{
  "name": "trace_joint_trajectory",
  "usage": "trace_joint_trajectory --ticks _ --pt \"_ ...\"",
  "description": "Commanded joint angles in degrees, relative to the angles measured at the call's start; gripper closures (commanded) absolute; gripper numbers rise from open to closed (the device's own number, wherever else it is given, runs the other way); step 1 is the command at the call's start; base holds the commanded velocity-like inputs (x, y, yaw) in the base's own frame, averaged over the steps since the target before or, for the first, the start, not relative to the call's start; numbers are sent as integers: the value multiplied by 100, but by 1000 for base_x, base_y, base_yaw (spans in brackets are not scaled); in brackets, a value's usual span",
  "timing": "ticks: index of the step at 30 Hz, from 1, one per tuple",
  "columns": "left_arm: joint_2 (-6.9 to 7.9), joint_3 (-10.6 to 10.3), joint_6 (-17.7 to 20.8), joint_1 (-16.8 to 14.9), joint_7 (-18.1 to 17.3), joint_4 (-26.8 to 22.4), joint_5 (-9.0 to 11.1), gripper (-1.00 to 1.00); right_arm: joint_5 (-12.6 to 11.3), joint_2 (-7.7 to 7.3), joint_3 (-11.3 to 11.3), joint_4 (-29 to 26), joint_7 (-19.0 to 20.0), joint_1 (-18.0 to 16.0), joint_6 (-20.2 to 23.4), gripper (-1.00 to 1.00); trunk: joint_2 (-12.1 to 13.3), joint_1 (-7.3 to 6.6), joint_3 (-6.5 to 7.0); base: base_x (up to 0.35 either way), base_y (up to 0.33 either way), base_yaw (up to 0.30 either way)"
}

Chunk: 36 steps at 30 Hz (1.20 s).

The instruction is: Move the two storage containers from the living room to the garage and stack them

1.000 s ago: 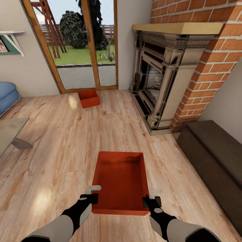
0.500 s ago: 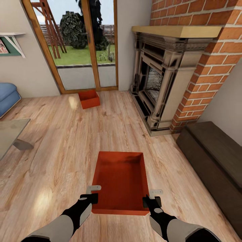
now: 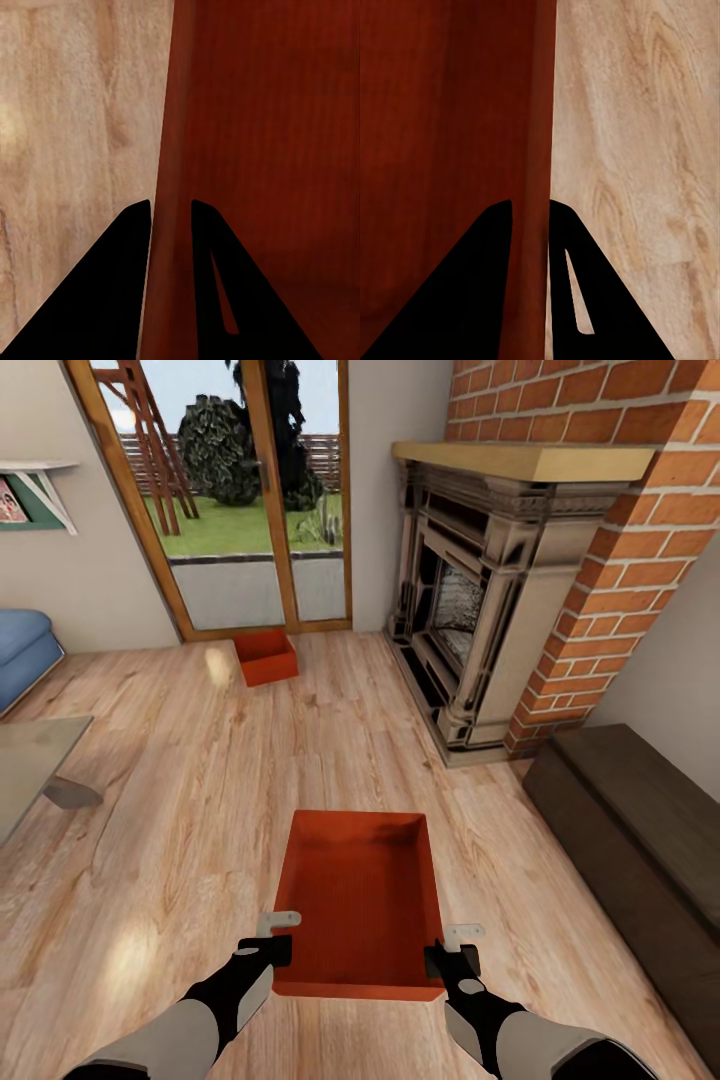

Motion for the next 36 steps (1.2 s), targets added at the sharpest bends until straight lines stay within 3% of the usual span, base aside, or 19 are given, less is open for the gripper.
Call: trace_joint_trajectory --ticks 1,36 --pt "1 132 38 -1 106 -25 -70 100 26 2 -166 0 -1 -2 2 100 39 -23 14 0 0 0" --pt "0 136 38 -1 106 -25 -70 100 26 4 -160 0 4 -2 2 100 1443 -791 643 0 0 0"
